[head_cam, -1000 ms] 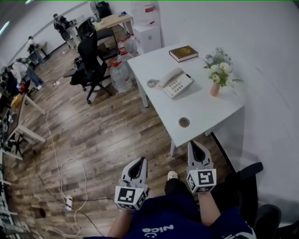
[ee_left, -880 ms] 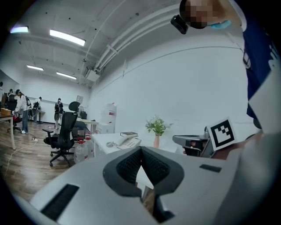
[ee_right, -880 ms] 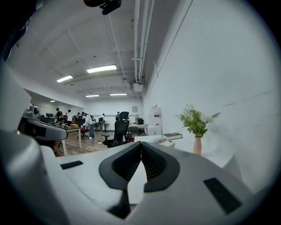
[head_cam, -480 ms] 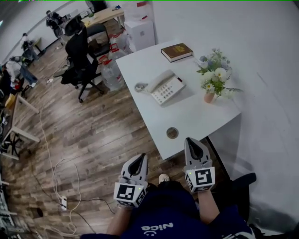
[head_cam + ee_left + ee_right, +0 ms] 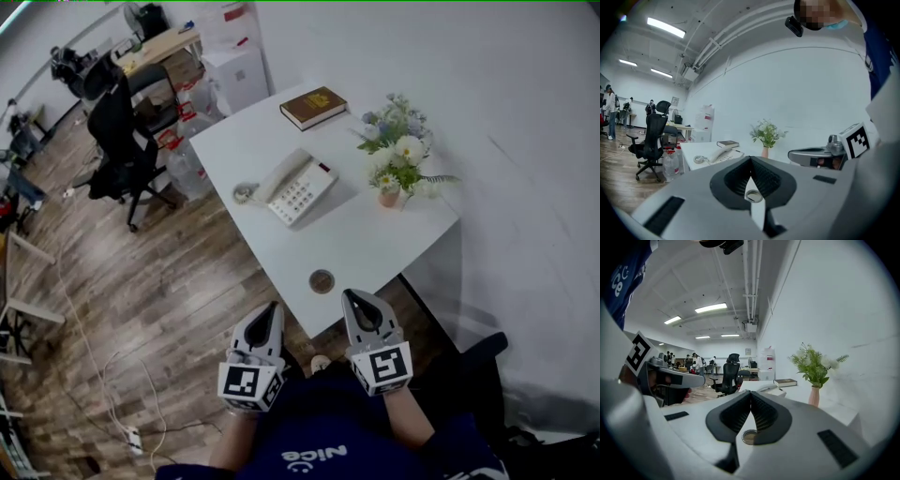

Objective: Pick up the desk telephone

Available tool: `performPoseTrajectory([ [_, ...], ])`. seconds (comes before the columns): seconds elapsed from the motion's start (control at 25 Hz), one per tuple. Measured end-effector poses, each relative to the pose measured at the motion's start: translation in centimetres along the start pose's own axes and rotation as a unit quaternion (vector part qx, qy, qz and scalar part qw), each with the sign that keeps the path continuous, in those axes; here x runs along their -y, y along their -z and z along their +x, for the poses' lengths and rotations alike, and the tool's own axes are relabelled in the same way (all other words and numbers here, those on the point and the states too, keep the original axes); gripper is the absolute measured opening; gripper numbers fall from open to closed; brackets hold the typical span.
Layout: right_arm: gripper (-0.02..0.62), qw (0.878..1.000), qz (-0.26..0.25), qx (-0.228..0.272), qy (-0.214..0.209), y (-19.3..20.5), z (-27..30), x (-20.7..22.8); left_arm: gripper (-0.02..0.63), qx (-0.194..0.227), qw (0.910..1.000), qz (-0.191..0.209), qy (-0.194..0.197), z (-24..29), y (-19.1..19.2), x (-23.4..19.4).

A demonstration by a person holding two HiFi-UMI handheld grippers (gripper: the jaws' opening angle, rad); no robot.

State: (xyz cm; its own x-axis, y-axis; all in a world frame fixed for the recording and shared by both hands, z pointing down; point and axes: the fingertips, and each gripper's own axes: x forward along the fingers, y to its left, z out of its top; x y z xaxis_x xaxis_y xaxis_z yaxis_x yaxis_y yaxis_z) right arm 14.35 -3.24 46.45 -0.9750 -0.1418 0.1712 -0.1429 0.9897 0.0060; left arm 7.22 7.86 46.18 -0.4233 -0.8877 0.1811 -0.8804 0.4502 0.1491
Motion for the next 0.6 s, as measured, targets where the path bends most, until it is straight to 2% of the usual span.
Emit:
performPoseTrajectory([
  [0.16, 0.021, 0.999, -0.012, -0.012, 0.034, 0.3, 1.6, 0.6, 0.017, -0.006, 0.9997, -0.001, 0.023, 2.6, -0.2, -1.8],
  [0.44, 0.021, 0.996, 0.004, -0.028, 0.088, 0.2, 7.2, 0.2, 0.017, -0.03, 0.996, 0.016, 0.082, 6.8, -0.7, -6.8],
  [0.6, 0.021, 0.99, 0.02, -0.034, 0.133, -0.4, 11.0, 0.4, 0.017, -0.037, 0.9912, 0.026, 0.124, 9.6, -2.2, -10.2],
])
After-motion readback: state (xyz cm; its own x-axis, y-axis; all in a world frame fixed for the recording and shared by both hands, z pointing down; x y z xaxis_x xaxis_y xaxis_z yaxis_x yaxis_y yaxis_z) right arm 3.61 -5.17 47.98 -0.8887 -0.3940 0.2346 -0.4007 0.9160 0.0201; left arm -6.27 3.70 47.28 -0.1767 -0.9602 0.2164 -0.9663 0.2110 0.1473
